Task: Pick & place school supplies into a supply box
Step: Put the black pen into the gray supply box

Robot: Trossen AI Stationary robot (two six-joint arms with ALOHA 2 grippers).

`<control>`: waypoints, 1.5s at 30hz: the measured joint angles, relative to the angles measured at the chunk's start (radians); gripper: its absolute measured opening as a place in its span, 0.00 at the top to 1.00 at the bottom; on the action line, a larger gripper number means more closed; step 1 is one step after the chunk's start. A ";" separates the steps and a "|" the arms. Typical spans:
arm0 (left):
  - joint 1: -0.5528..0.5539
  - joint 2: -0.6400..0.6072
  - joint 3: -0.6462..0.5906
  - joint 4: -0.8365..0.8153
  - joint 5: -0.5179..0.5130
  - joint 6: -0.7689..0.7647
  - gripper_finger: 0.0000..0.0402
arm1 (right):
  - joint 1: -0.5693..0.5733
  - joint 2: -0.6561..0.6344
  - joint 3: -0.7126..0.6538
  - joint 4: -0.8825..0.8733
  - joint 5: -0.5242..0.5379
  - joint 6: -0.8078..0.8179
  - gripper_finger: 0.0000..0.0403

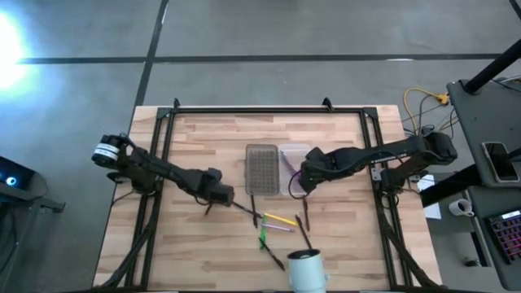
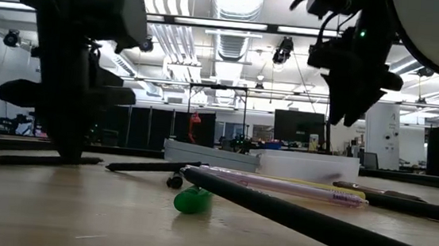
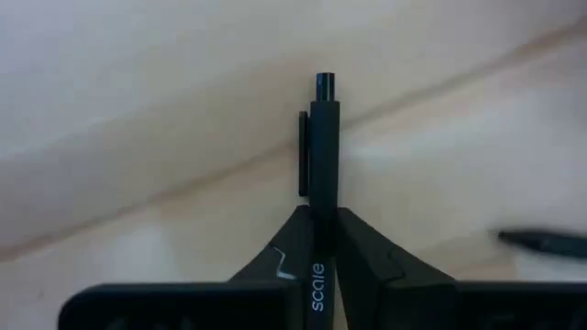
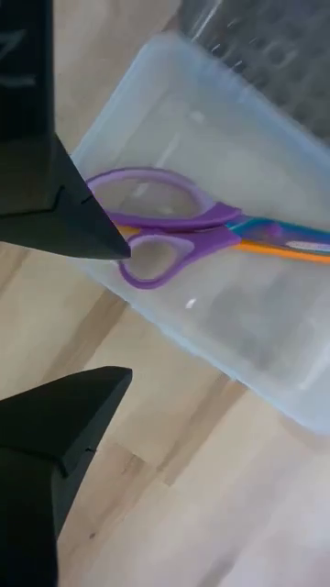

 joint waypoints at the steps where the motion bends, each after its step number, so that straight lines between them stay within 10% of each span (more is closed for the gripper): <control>1: 0.004 -0.006 0.000 0.011 -0.005 0.003 0.96 | 0.002 -0.017 0.000 -0.002 0.011 0.016 0.52; 15: 0.046 -0.247 0.015 0.393 -0.108 0.062 0.97 | 0.005 -0.281 -0.055 -0.060 0.129 0.255 0.57; 24: 0.303 -0.054 0.057 0.930 0.086 0.143 0.97 | 0.005 -0.308 -0.106 -0.057 0.130 0.316 0.60; 37: 0.364 0.447 0.701 0.529 0.230 0.359 0.95 | 0.005 -0.308 -0.106 -0.052 0.154 0.347 0.62; 45: 0.402 0.476 0.717 0.554 0.231 0.290 0.95 | 0.006 -0.309 -0.106 -0.083 0.154 0.366 0.62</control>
